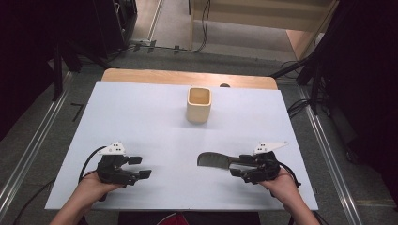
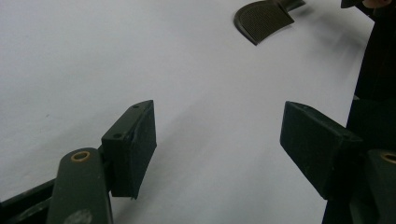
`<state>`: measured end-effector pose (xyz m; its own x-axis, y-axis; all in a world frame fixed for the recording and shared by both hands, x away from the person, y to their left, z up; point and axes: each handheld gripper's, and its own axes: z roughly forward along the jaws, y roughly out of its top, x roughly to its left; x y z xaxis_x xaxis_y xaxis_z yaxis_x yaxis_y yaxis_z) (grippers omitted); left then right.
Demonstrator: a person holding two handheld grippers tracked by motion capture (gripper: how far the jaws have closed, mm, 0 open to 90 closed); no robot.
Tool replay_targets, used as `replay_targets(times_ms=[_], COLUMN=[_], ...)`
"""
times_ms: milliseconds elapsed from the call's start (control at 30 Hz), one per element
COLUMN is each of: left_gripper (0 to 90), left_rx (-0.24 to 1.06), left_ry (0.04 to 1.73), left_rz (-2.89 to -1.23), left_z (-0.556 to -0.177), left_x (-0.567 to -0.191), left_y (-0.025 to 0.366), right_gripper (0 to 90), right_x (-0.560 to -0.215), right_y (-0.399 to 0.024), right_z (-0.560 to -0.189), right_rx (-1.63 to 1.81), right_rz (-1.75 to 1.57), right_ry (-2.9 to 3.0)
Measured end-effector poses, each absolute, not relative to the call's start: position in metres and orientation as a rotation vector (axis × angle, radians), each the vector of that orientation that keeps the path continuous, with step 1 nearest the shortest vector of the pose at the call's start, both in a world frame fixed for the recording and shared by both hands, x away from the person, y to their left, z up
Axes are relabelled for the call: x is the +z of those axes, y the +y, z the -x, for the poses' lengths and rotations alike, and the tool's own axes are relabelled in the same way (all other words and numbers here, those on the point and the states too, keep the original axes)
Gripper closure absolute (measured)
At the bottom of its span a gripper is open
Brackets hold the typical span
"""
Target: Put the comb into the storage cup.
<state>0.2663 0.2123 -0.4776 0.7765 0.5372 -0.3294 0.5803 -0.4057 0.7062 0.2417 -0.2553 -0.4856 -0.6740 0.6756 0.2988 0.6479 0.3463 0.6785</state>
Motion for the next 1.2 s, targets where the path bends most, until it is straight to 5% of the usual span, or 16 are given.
replay_targets(times_ms=[1200], left_gripper=[28.2], left_rx=[-0.073], left_ry=[0.848], left_rz=[-2.091], left_z=[-0.2678], left_x=[-0.4779], left_y=[0.2133], right_gripper=[22.4], right_x=[-0.4837], right_y=[-0.2536], right_z=[-0.2429], right_rx=[1.268], right_rz=[-1.274], right_ry=[2.576])
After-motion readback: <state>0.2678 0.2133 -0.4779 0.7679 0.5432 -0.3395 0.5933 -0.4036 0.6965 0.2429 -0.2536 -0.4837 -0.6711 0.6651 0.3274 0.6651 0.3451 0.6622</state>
